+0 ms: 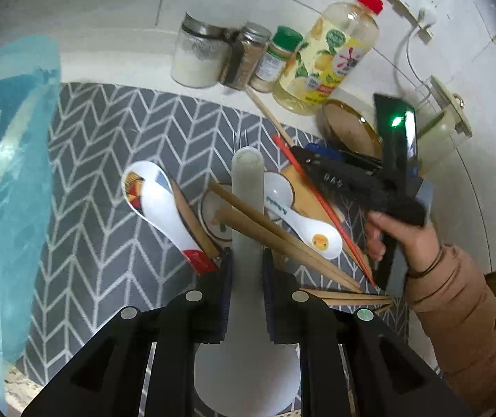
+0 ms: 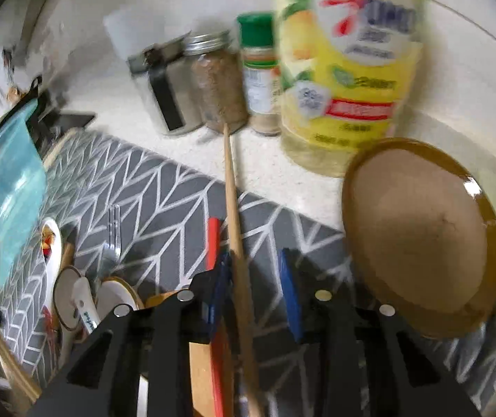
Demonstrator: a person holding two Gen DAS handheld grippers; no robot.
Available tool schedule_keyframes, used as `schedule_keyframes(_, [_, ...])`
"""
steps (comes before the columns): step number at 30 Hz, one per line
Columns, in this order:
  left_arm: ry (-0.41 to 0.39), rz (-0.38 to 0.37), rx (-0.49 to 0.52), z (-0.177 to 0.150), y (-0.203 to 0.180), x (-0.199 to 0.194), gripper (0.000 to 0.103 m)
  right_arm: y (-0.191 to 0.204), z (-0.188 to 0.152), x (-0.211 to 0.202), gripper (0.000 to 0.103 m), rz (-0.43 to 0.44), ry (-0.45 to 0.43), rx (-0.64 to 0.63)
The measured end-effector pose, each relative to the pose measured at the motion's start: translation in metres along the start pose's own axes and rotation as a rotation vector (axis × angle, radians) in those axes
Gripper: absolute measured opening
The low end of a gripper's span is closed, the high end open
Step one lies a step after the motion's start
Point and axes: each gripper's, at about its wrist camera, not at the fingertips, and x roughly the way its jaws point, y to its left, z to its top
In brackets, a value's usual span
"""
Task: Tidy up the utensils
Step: 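Grasp a wooden chopstick with the right tool while the left tool lifts the paddle, then carry paddle and chopstick into the blue basin and open both tools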
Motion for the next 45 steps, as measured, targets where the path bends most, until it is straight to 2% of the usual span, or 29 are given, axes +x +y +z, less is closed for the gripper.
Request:
schedule_keyframes(4, [-0.024, -0.002, 0.009, 0.001, -0.002, -0.013, 0.017, 0.002, 0.003, 0.002, 0.027, -0.025, 0.001, 0.010])
schedule_keyframes(5, [-0.023, -0.002, 0.008, 0.001, -0.002, -0.014, 0.017, 0.003, 0.002, 0.000, 0.020, -0.020, 0.002, 0.013])
schedule_keyframes(6, [-0.022, -0.002, 0.006, 0.000, -0.001, -0.016, 0.017, 0.001, 0.000, -0.002, 0.007, 0.000, 0.007, 0.030])
schedule_keyframes(9, [-0.026, -0.013, 0.002, -0.002, 0.000, -0.027, 0.017, -0.016, -0.012, -0.021, 0.007, 0.099, -0.005, 0.158])
schedule_keyframes(12, [-0.068, -0.004, 0.021, 0.010, 0.002, -0.040, 0.017, -0.030, -0.015, -0.061, 0.007, 0.144, -0.107, 0.250])
schedule_keyframes(15, [-0.114, 0.001, 0.027, 0.027, 0.003, -0.056, 0.017, -0.029, -0.004, -0.098, 0.007, 0.165, -0.202, 0.264])
schedule_keyframes(20, [-0.195, 0.001, 0.068, 0.046, -0.001, -0.093, 0.017, -0.012, 0.019, -0.160, 0.007, 0.204, -0.330, 0.245])
schedule_keyframes(23, [-0.234, -0.009, 0.091, 0.051, -0.001, -0.119, 0.017, 0.009, 0.035, -0.188, 0.007, 0.270, -0.378, 0.253])
schedule_keyframes(26, [-0.274, 0.004, 0.108, 0.052, 0.010, -0.148, 0.017, 0.049, 0.050, -0.206, 0.007, 0.368, -0.392, 0.255])
schedule_keyframes(31, [-0.288, 0.085, 0.083, 0.048, 0.071, -0.180, 0.017, 0.133, 0.069, -0.189, 0.007, 0.521, -0.327, 0.312])
schedule_keyframes(32, [-0.280, 0.105, 0.077, 0.046, 0.085, -0.182, 0.017, 0.157, 0.072, -0.174, 0.007, 0.552, -0.284, 0.344])
schedule_keyframes(35, [-0.232, 0.151, 0.062, 0.042, 0.134, -0.179, 0.017, 0.209, 0.073, -0.128, 0.007, 0.575, -0.141, 0.429])
schedule_keyframes(37, [-0.186, 0.199, 0.071, 0.039, 0.166, -0.169, 0.017, 0.233, 0.069, -0.093, 0.008, 0.556, -0.036, 0.484])
schedule_keyframes(39, [-0.136, 0.210, 0.080, 0.037, 0.192, -0.156, 0.017, 0.253, 0.060, -0.067, 0.008, 0.513, 0.050, 0.519])
schedule_keyframes(45, [-0.020, 0.197, 0.121, 0.042, 0.232, -0.121, 0.018, 0.299, 0.049, -0.032, 0.008, 0.375, 0.176, 0.502])
